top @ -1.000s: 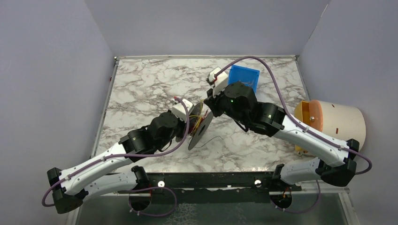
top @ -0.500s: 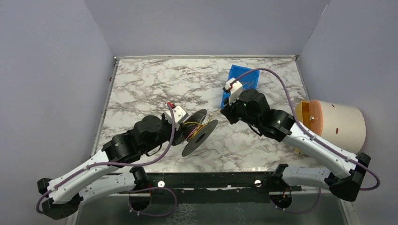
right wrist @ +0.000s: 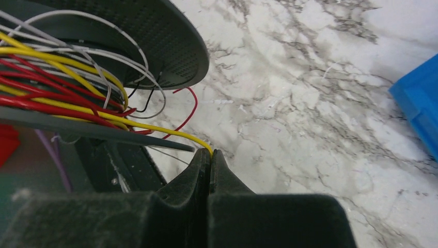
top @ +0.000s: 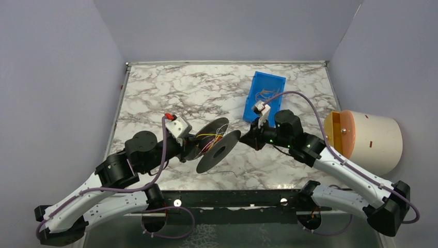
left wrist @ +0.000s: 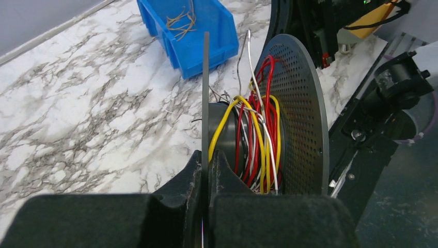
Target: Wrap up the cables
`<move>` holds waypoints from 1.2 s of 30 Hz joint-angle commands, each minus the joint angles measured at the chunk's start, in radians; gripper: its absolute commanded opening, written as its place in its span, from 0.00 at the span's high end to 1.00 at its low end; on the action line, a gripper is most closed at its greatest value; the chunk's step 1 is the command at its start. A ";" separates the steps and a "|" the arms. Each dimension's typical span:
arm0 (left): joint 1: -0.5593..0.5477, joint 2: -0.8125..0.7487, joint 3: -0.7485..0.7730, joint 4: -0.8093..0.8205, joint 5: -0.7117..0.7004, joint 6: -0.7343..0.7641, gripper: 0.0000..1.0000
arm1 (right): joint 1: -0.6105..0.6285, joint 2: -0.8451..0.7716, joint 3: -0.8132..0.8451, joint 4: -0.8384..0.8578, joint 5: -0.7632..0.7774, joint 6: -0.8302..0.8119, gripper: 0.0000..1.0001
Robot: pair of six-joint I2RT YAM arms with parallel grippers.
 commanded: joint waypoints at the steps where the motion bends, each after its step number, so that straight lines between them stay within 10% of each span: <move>1: -0.005 -0.058 0.048 0.139 0.068 -0.057 1.00 | -0.028 -0.045 -0.105 0.126 -0.152 0.049 0.99; 36: -0.005 -0.037 -0.137 0.635 0.098 -0.232 1.00 | -0.054 -0.125 -0.373 0.911 -0.734 0.391 0.99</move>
